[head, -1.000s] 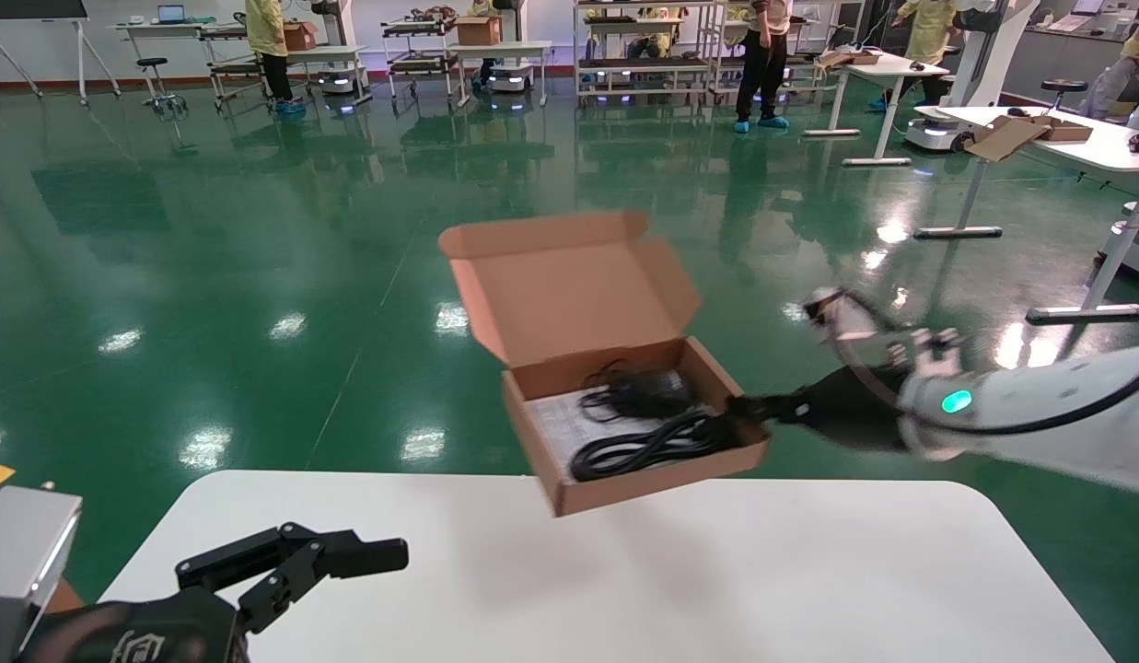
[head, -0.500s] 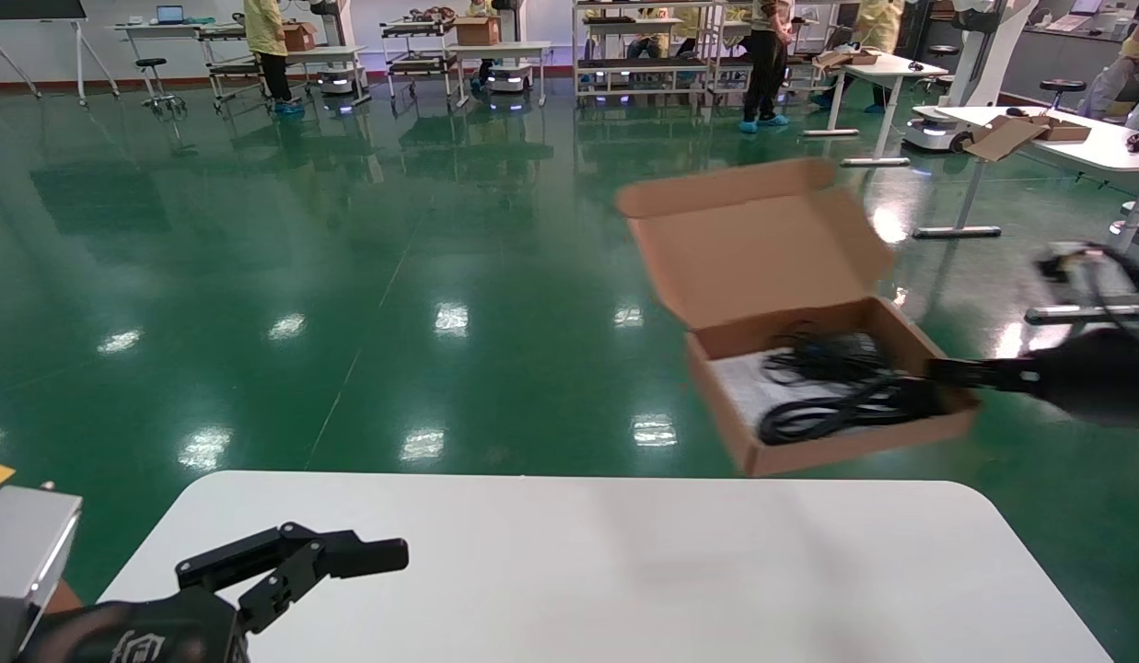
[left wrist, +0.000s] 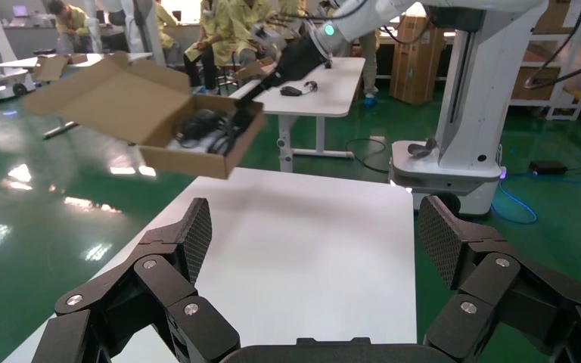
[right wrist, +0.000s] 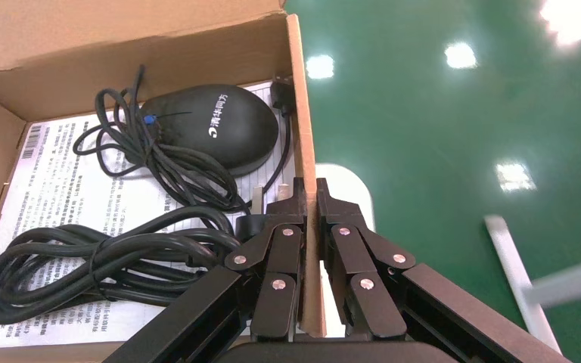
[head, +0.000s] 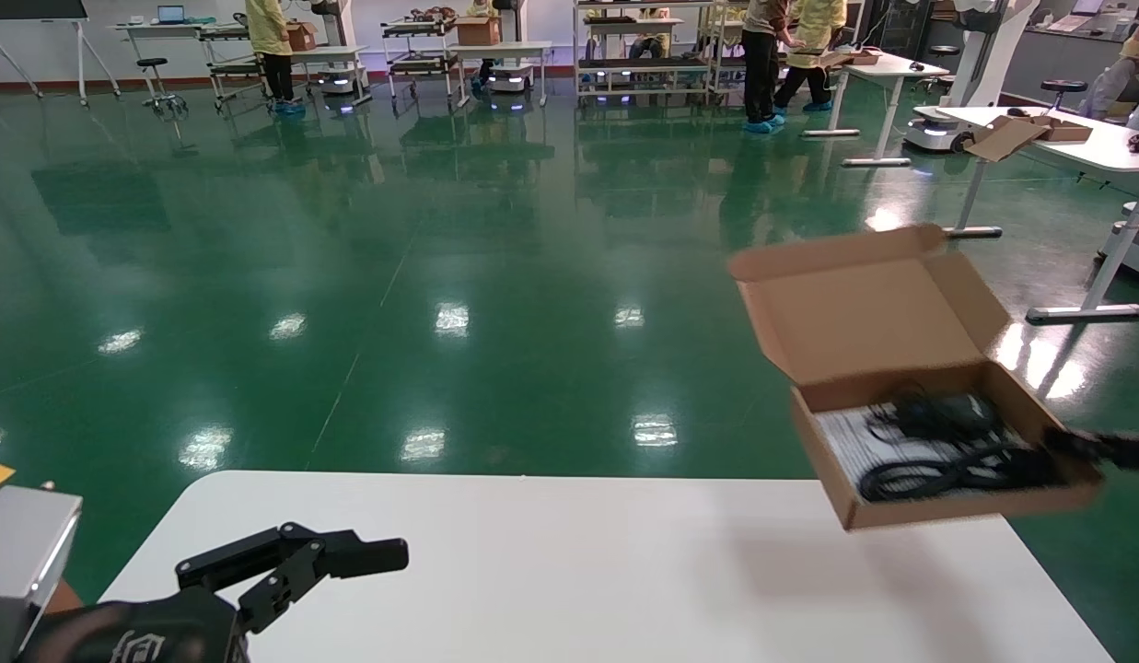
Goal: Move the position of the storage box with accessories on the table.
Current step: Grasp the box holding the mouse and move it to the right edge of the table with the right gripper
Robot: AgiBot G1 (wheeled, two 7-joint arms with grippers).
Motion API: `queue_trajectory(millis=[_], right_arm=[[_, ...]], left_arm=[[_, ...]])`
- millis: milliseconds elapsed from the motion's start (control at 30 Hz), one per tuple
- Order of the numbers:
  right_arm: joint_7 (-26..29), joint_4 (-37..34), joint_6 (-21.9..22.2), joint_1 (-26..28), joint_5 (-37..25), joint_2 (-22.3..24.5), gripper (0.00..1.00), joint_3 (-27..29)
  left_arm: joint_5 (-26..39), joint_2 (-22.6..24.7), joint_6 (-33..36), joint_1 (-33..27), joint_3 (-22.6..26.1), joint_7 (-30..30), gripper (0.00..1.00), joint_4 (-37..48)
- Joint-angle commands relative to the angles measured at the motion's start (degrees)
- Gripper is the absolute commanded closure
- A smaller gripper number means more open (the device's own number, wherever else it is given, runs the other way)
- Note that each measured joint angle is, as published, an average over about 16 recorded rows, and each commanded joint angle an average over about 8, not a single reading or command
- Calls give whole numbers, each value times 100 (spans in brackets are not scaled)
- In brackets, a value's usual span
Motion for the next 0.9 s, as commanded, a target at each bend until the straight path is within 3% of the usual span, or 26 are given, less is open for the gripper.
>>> queue_trajectory(millis=[33, 900], right_arm=[[-103, -108, 66, -114, 51, 43, 100, 34], [-1396, -968, 382, -1418, 912, -45, 100, 611]], left_arm=[[0, 0, 0, 0, 0, 0, 0, 0], [0, 0, 0, 0, 0, 0, 0, 0]])
